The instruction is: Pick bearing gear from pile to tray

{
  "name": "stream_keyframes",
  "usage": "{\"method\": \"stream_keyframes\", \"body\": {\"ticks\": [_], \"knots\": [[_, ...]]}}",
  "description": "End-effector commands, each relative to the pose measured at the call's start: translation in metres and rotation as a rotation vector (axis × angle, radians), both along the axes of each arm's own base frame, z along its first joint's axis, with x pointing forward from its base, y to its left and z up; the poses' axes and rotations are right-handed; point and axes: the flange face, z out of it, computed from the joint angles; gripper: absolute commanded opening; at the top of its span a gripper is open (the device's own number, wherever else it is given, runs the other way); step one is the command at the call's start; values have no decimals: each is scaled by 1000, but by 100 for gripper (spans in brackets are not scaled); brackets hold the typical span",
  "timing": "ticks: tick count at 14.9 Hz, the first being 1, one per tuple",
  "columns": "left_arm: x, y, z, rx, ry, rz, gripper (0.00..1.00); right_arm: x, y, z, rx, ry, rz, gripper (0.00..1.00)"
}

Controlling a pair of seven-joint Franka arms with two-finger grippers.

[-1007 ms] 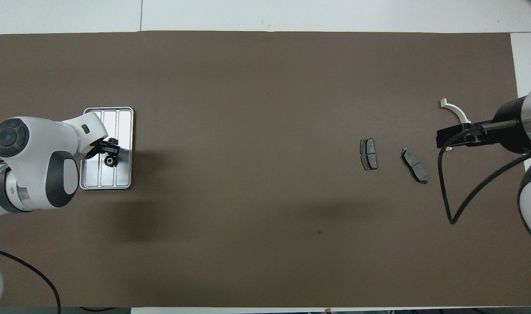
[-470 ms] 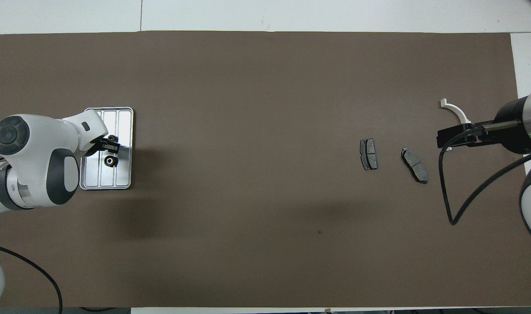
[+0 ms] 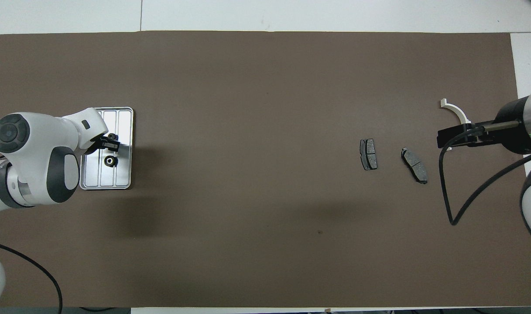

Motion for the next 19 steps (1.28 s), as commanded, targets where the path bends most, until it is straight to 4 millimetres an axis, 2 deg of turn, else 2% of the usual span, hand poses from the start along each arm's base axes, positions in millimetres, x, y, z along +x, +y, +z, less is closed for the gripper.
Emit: {"method": "stream_keyframes", "body": {"ticks": [1, 3, 5, 9, 12, 14, 18, 19], "knots": [[10, 1, -13, 13, -10, -10, 0, -2, -4, 4, 23, -8, 9, 100], [10, 1, -13, 13, -13, -10, 4, -2, -4, 4, 23, -8, 7, 100], [11, 1, -13, 12, -15, -9, 27, -2, -3, 4, 23, -7, 9, 100], [11, 1, -13, 12, -15, -9, 42, -3, -2, 4, 23, -8, 10, 100], [10, 1, -17, 12, -1, -9, 43, -2, -4, 4, 23, -8, 7, 100], [8, 1, -13, 12, 11, -9, 45, -1, -4, 5, 24, -14, 5, 100], [0, -1, 16, 5, 47, -4, 46, -1, -4, 5, 24, -16, 7, 100], [-2, -1, 23, 2, 53, -2, 47, -1, -13, 5, 24, -16, -8, 100]]}}
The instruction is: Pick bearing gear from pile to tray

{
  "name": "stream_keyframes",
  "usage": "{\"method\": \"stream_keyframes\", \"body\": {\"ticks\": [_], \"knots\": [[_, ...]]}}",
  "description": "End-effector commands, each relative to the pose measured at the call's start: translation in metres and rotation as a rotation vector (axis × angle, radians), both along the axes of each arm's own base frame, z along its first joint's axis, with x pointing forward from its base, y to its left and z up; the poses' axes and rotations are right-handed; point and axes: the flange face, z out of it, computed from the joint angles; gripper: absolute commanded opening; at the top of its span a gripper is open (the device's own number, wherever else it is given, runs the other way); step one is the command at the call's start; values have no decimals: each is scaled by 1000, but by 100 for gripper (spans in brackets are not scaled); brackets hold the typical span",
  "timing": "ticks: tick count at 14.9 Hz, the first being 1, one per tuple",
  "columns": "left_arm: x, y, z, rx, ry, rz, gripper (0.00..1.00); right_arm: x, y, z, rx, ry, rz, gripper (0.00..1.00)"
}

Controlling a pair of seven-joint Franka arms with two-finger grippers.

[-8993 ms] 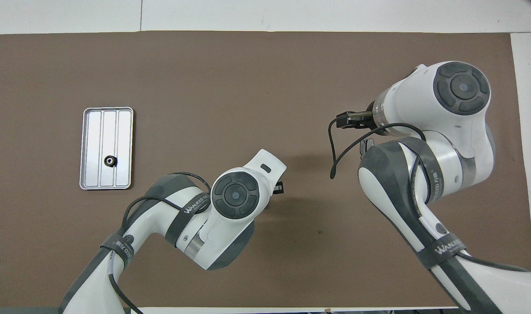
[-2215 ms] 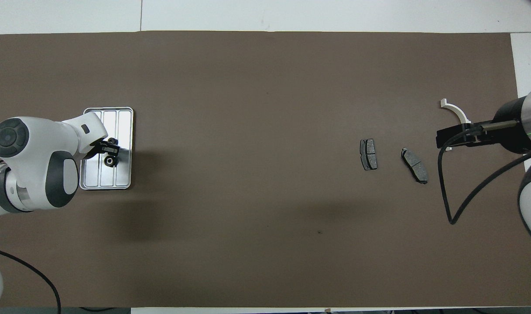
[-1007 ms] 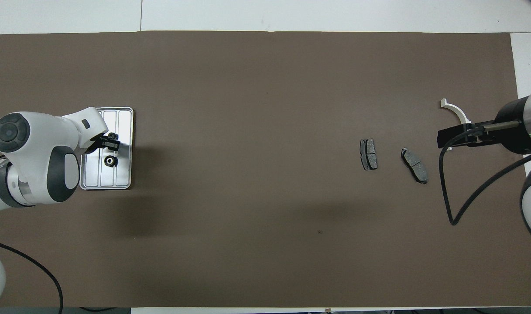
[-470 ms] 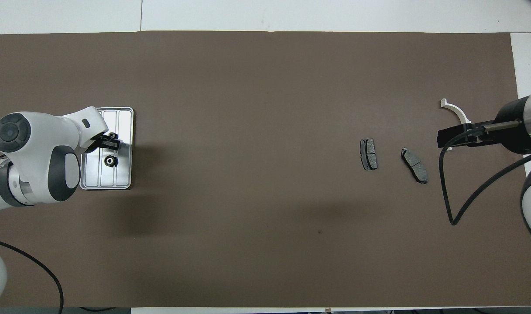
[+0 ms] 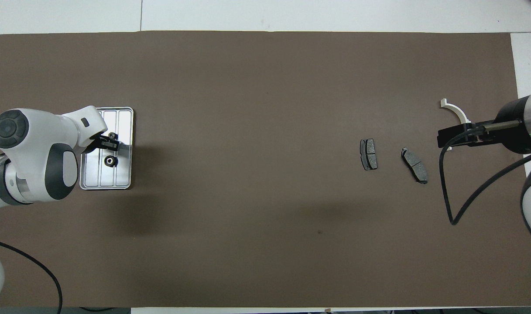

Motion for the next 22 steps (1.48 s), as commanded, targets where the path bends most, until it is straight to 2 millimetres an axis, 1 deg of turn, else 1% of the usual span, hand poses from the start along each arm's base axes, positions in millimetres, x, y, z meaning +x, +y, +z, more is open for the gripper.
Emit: {"method": "stream_keyframes", "body": {"ticks": [1, 5, 7, 10, 12, 16, 17, 19, 21, 22], "knots": [[-7, -1, 27, -1, 25, 4, 49, -1, -15, 5, 23, -13, -13, 100], [-13, -3, 55, -5, 45, 18, 58, -1, -14, 5, 23, -13, -11, 100], [-13, -4, 78, -8, 55, 24, 62, -1, -16, 5, 23, -13, -13, 100], [-10, -3, 114, -35, 61, 93, 63, 0, -17, 5, 23, -13, -16, 100], [-9, -3, 132, -64, 55, 181, 63, -1, -16, 4, 23, -12, -15, 100], [-9, 4, 163, -71, 75, 241, 63, 0, -18, 4, 23, -12, -18, 100], [-12, 4, 173, -73, 71, 247, 63, 0, -18, 4, 23, -12, -19, 100], [-16, 5, 198, -79, 36, 270, 63, 0, -19, 4, 23, -12, -21, 100], [-23, 5, 229, -81, 41, 269, 63, 0, -19, 4, 23, -12, -21, 100], [-26, 4, 248, -80, 47, 265, 63, 0, -19, 4, 23, -12, -21, 100]]}}
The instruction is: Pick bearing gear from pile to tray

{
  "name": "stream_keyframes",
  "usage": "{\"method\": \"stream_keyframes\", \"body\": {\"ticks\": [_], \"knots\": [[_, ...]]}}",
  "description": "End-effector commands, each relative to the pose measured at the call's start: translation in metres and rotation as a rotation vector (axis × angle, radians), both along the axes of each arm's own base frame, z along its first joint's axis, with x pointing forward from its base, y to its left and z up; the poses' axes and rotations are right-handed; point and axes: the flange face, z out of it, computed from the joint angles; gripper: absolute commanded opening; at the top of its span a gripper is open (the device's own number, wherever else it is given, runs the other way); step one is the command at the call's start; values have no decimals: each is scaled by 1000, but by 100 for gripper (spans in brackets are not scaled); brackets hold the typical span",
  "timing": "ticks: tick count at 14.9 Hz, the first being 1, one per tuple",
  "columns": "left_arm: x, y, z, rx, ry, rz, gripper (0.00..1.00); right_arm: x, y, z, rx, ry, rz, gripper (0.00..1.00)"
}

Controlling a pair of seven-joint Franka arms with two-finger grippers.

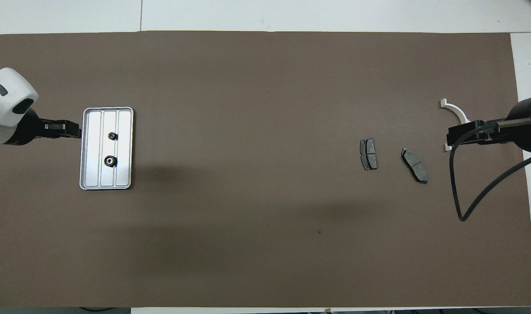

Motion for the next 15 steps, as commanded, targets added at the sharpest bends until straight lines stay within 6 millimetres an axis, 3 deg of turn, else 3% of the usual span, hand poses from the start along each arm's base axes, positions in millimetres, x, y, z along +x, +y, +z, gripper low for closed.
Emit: {"method": "stream_keyframes", "body": {"ticks": [1, 3, 5, 6, 8, 15], "knots": [[-14, 2, 56, -13, 18, 13, 64, -1, -4, 4, 23, -12, 8, 100], [-24, 3, 86, 0, 40, 7, 64, -1, -4, 4, 23, -12, 8, 100], [-35, 2, 100, 26, 48, 9, 65, -1, -4, 4, 23, -12, 8, 100], [-39, 3, 104, 29, 50, 10, 73, -1, -4, 4, 23, -12, 8, 100], [-42, 7, 104, 28, 58, 19, 100, -1, -4, 4, 23, -12, 8, 100], [-44, 13, 104, 27, 77, 34, 100, -1, -4, 4, 23, -12, 8, 100]]}}
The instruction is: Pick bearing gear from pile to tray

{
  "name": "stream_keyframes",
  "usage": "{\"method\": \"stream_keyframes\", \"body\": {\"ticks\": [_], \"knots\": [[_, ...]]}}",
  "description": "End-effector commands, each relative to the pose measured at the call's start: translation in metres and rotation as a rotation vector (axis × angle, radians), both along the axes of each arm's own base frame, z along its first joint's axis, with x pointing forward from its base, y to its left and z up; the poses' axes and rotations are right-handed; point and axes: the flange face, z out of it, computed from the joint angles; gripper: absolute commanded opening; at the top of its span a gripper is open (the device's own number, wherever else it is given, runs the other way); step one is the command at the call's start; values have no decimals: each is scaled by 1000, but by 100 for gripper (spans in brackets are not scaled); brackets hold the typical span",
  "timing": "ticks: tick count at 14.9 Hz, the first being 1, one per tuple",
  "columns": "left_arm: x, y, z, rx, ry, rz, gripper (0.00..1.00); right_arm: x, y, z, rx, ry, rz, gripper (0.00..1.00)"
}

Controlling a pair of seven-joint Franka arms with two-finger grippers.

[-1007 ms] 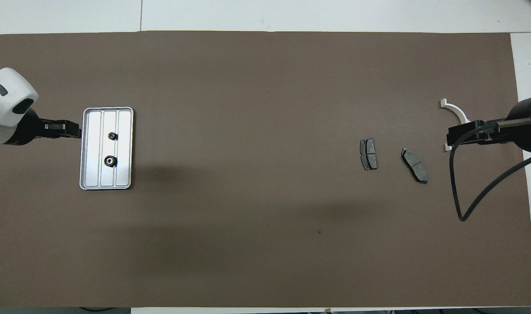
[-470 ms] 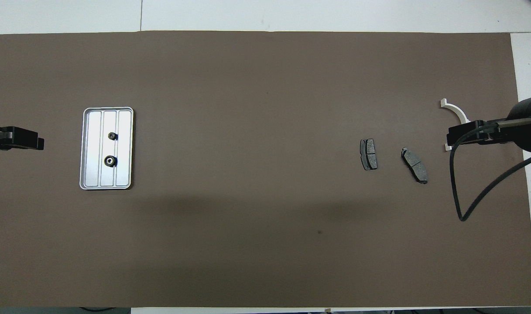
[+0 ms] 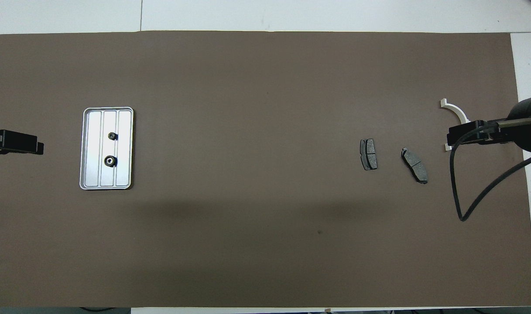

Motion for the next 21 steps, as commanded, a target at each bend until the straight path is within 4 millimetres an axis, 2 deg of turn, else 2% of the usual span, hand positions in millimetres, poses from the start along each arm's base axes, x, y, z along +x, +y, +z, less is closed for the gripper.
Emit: {"method": "stream_keyframes", "body": {"ticks": [1, 5, 9, 16, 18, 21], "knots": [[-4, 2, 3, 13, 14, 12, 100, -1, -3, 4, 23, -12, 9, 100], [-6, -12, 6, 14, 8, 15, 100, -1, -3, 4, 23, -12, 9, 100], [-7, -14, 9, 14, -5, 14, 100, -1, -4, 4, 23, -12, 7, 100], [-2, -3, 10, 13, -40, 35, 100, -1, -3, 4, 23, -12, 10, 100], [-4, 5, 8, 12, -25, 47, 100, -1, -4, 4, 23, -12, 9, 100], [-8, 5, 6, 12, -11, 47, 100, -1, -4, 4, 23, -12, 9, 100]]}}
